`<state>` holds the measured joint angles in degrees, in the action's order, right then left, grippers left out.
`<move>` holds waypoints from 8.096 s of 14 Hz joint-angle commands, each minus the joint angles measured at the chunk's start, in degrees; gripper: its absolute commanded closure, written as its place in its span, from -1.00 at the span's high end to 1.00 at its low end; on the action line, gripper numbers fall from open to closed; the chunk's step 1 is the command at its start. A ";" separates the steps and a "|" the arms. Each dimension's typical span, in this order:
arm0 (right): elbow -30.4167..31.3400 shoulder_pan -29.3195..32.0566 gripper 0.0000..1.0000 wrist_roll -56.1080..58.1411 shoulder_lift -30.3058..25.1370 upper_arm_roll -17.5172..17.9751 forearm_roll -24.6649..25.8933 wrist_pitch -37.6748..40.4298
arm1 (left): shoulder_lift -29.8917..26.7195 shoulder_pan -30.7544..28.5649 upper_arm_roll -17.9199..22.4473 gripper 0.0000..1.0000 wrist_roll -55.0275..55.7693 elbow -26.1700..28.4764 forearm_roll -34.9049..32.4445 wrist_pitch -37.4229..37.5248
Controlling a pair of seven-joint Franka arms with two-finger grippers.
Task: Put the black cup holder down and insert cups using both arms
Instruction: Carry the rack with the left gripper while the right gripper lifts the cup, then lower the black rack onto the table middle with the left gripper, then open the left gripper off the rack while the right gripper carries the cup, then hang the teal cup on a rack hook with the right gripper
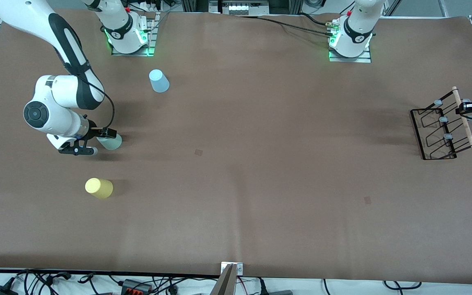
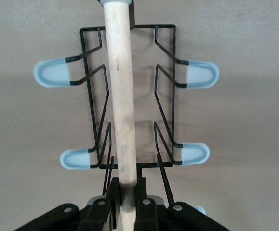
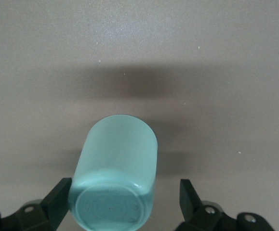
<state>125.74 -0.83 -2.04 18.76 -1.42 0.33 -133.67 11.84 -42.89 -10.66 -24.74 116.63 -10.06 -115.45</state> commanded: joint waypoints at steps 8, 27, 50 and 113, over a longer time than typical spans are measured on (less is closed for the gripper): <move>-0.49 0.13 -0.01 -0.51 0.58 0.72 0.02 -0.98 | -0.32 0.00 -16.12 -0.98 4.86 -10.18 2.04 15.42; -23.61 -3.56 -0.37 -0.60 0.49 8.19 -0.86 18.80 | 21.46 40.50 -34.35 -1.00 59.89 -28.20 9.18 7.97; -28.45 -9.19 -0.37 -2.36 3.30 8.28 -0.86 24.25 | 28.94 54.14 -26.78 -0.96 68.95 -35.24 6.98 5.94; -49.89 -36.70 1.00 -33.91 11.48 0.05 -12.29 35.85 | -9.46 42.36 8.99 1.00 33.09 -26.63 11.11 30.38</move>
<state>76.79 -38.14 -34.88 31.40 2.56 -12.35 -100.28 3.57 -0.59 -1.65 7.73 88.99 0.03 -85.31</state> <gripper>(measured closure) 0.000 0.000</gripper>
